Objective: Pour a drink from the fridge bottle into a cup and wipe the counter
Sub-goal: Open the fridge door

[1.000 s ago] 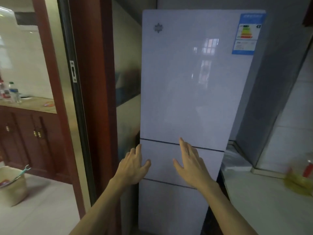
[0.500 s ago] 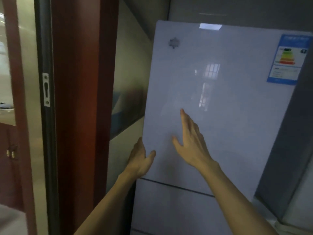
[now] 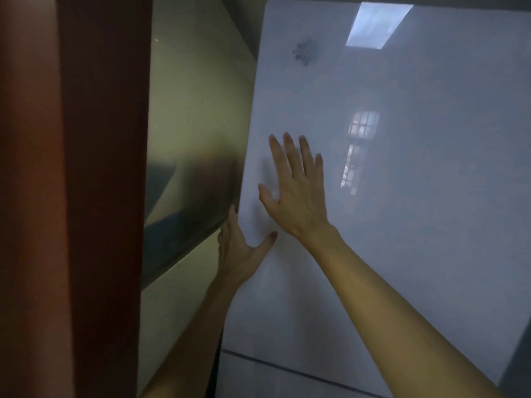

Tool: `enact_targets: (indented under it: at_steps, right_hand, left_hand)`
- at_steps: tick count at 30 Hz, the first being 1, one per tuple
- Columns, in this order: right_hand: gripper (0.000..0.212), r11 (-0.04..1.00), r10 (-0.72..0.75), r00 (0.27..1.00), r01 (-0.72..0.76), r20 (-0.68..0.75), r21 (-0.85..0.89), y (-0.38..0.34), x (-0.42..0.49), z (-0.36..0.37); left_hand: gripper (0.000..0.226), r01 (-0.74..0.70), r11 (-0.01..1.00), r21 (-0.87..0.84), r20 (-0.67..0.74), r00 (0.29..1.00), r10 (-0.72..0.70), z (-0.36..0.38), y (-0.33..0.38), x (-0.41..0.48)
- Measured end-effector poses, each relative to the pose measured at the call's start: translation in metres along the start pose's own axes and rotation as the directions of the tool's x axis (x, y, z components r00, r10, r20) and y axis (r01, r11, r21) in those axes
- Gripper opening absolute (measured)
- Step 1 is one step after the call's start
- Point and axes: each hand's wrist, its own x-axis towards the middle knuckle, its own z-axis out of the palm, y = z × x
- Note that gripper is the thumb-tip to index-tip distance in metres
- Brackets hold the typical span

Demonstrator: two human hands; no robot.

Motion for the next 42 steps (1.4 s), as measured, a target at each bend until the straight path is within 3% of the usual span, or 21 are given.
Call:
enact_targets:
  at_steps: [3, 14, 31, 42]
  right_hand:
    - [0.086, 0.995, 0.005, 0.998, -0.011, -0.059, -0.103, 0.007, 0.019, 0.023]
    - [0.082, 0.950, -0.004, 0.979, -0.059, -0.202, -0.306, 0.014, 0.032, 0.060]
    - [0.080, 0.949, 0.012, 0.982, -0.070, -0.187, -0.307, 0.008, 0.032, 0.060]
    - [0.078, 0.959, 0.014, 0.977, -0.073, -0.214, -0.273, -0.011, 0.016, 0.032]
  left_hand:
    - [0.115, -0.063, 0.998, -0.007, -0.001, 0.998, 0.062, 0.004, -0.014, 0.020]
    - [0.093, 0.029, 0.989, -0.146, 0.085, 0.996, -0.017, 0.018, -0.038, 0.052]
    - [0.118, 0.132, 0.983, -0.129, 0.163, 0.980, -0.110, 0.005, -0.028, 0.046]
    - [0.112, 0.086, 0.988, -0.125, 0.163, 0.984, -0.065, -0.011, -0.029, 0.010]
